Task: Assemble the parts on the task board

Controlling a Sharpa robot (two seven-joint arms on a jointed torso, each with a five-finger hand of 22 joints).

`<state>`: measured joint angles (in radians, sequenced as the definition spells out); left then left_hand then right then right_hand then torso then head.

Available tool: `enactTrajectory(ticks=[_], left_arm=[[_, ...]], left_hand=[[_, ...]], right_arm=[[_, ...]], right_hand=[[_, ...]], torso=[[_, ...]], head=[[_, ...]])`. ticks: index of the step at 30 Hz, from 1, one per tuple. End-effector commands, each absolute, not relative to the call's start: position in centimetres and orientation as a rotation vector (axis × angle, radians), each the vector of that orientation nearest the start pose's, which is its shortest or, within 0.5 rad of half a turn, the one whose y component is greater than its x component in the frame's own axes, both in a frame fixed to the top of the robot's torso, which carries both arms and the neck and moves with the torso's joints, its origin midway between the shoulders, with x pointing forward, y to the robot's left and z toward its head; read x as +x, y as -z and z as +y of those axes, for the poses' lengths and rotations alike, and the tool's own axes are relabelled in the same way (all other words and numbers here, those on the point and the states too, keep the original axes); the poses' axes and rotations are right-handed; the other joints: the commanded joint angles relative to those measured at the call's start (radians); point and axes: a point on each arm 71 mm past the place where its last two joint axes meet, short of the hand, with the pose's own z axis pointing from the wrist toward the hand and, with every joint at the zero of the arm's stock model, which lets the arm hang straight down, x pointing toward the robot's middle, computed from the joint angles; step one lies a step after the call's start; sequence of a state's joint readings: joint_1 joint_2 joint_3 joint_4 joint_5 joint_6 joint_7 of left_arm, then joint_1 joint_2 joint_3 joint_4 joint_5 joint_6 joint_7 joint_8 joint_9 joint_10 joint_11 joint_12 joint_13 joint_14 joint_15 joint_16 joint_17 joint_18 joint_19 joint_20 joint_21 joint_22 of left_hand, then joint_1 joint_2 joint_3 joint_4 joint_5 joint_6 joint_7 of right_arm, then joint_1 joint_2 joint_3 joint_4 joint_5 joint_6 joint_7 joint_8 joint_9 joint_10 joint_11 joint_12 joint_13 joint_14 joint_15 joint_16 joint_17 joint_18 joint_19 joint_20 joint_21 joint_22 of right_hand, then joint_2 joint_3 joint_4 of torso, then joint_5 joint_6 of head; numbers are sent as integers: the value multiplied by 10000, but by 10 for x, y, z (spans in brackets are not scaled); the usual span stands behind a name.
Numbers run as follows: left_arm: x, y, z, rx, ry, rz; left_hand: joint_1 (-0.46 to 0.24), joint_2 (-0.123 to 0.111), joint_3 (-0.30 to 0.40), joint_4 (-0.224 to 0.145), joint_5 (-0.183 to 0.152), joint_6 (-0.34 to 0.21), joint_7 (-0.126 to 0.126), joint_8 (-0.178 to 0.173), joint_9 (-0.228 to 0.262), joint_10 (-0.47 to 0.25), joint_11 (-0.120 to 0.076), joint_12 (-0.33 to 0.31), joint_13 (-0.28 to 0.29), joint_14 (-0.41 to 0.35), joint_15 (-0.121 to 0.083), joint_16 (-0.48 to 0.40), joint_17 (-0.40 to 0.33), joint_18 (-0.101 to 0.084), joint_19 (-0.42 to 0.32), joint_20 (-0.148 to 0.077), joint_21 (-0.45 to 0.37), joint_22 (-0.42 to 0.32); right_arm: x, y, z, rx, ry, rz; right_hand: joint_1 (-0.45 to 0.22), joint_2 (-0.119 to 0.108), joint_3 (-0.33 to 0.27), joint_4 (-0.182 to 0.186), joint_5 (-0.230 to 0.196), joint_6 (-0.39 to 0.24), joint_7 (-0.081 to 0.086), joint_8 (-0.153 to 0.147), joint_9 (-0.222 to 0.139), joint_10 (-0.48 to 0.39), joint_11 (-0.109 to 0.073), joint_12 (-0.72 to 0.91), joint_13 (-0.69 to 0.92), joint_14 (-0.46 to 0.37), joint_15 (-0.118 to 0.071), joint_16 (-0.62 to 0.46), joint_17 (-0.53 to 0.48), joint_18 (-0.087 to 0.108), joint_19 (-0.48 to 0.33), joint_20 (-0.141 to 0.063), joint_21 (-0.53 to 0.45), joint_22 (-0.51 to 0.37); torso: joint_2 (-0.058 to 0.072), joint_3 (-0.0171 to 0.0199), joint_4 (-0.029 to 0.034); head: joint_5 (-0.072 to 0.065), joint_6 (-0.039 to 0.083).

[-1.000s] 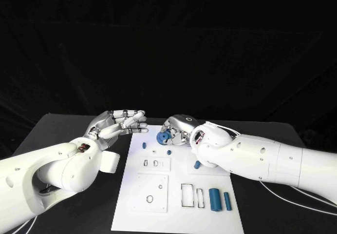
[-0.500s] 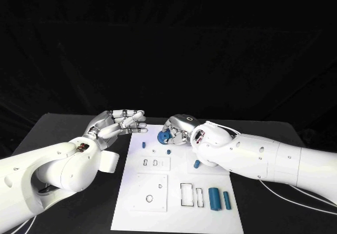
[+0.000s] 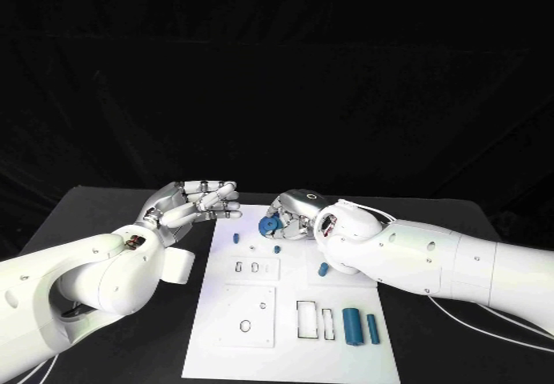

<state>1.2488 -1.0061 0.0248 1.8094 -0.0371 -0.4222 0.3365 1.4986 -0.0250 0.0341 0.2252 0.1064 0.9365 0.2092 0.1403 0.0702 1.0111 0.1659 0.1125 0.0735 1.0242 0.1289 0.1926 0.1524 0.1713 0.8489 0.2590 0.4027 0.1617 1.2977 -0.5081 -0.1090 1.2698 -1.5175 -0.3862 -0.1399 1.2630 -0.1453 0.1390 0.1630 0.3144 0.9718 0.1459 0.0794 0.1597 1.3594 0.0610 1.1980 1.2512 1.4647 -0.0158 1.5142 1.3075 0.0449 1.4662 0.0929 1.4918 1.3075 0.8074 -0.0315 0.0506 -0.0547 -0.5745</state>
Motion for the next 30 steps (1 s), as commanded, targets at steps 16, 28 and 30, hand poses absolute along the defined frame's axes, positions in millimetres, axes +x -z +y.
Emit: enactTrajectory(ticks=[16, 28, 30], left_arm=[[447, 112, 209, -10313, 15965, 13821], [448, 112, 211, -10319, 15932, 13789], [448, 112, 212, -10327, 15907, 13775]], left_hand=[[115, -1, -20, -60, -28, -30, 76, -44, -15, -47, 61, -49, -12, -24, 46, -33, 14, 114, 4, -6, 31, 14], [115, -1, -20, -60, -28, -30, 76, -44, -15, -47, 61, -49, -12, -24, 46, -33, 14, 114, 4, -6, 31, 14], [115, -1, -20, -60, -28, -30, 76, -44, -15, -47, 61, -49, -12, -24, 46, -33, 14, 114, 4, -6, 31, 14]], right_arm=[[532, 170, -106, -2835, -5921, 16104], [519, 160, -120, -2545, -6271, 15244], [517, 156, -126, -2350, -6364, 15093]], right_hand=[[-400, 188, -293, 341, 690, 162, -37, -29, 30, -11, -33, 41, 65, 804, 33, 31, 1514, -159, 250, 48, -55, 1681], [-235, 235, -251, 285, 954, 222, -62, -30, 36, 25, -61, 91, 116, 800, 11, 21, 1497, -166, 276, 32, -35, 1716], [-144, 232, -223, 234, 960, 222, -63, -39, 34, 34, -65, 103, 129, 801, 6, 23, 1503, -170, 287, 27, -26, 1729]], torso=[[-6, -5, 7], [-5, 7, -2], [-15, 10, -14]], head=[[-18, 13], [-48, 21], [-37, 36]])
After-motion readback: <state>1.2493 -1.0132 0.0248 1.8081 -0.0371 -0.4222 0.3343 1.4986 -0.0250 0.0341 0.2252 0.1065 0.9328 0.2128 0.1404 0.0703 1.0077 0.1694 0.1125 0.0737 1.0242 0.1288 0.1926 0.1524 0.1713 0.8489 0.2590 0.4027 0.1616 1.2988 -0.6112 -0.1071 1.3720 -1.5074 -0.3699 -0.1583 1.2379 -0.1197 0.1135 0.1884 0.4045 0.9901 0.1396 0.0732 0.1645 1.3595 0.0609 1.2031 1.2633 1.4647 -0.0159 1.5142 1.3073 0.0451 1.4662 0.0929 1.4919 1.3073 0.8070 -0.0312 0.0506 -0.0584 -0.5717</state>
